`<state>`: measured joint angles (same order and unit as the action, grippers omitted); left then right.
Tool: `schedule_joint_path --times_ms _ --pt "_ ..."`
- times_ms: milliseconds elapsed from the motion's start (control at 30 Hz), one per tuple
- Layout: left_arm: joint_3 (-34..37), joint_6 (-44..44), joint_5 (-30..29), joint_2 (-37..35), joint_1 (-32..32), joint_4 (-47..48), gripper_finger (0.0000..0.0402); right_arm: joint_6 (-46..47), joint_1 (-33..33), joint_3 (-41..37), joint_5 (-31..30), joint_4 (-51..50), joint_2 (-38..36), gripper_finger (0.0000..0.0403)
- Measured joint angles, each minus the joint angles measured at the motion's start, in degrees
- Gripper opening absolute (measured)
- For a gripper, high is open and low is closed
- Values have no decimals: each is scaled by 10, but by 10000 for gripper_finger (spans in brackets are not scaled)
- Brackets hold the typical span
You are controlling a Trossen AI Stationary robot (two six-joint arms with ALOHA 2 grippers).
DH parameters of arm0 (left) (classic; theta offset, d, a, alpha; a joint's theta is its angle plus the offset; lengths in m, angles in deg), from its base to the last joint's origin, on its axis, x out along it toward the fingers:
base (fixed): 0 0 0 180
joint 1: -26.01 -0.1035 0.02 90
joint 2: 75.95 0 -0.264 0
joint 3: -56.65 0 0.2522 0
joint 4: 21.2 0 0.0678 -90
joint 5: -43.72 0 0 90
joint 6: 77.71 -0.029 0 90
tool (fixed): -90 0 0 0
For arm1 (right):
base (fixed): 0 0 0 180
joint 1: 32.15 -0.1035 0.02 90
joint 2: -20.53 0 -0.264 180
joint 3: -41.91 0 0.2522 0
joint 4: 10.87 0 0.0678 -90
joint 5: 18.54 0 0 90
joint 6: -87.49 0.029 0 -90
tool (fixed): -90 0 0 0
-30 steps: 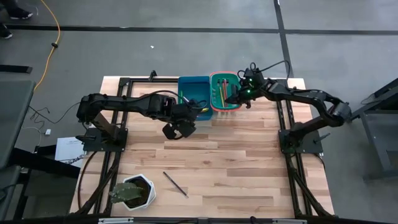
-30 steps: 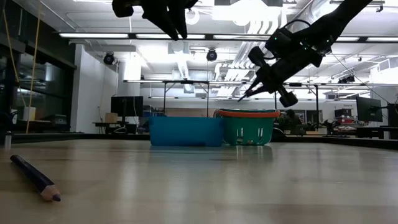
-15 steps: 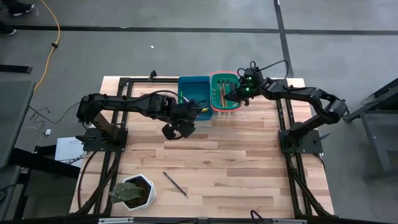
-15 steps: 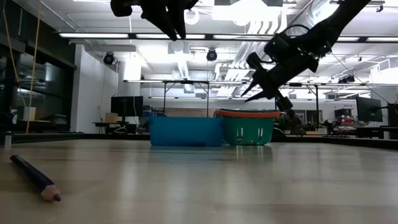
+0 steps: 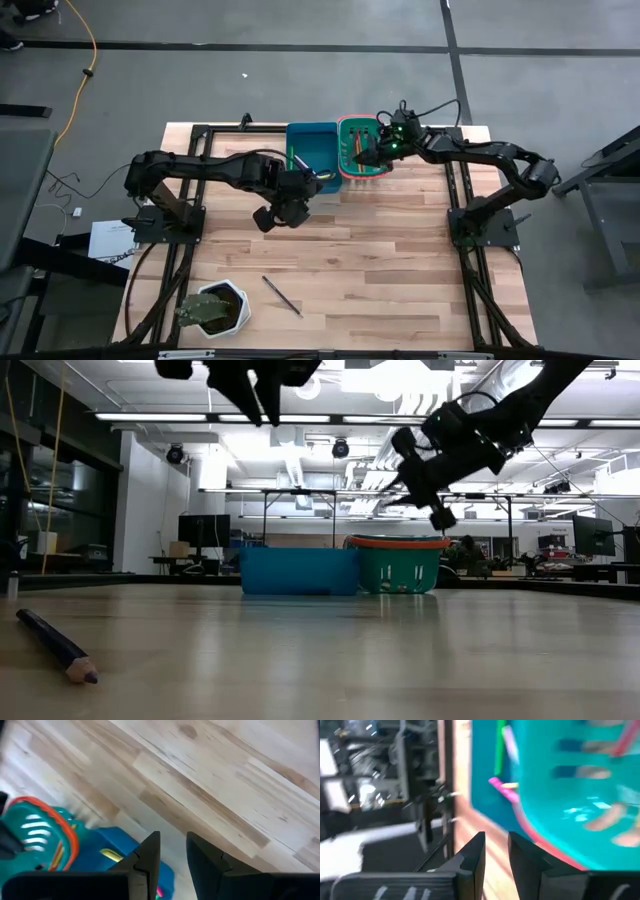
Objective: Sort pens & pencils
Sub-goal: Put the blue pencil into the green bin
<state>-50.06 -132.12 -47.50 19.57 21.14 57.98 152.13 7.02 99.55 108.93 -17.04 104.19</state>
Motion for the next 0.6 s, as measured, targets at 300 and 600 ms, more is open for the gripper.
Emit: schedule_joint_path --times_ms 300,600 --pt "79 9 38 0 2 17 79 48 -91 0 5 133 -17 75" --pt "112 24 83 -20 46 4 79 -7 -188 0 -23 -40 -63 75"
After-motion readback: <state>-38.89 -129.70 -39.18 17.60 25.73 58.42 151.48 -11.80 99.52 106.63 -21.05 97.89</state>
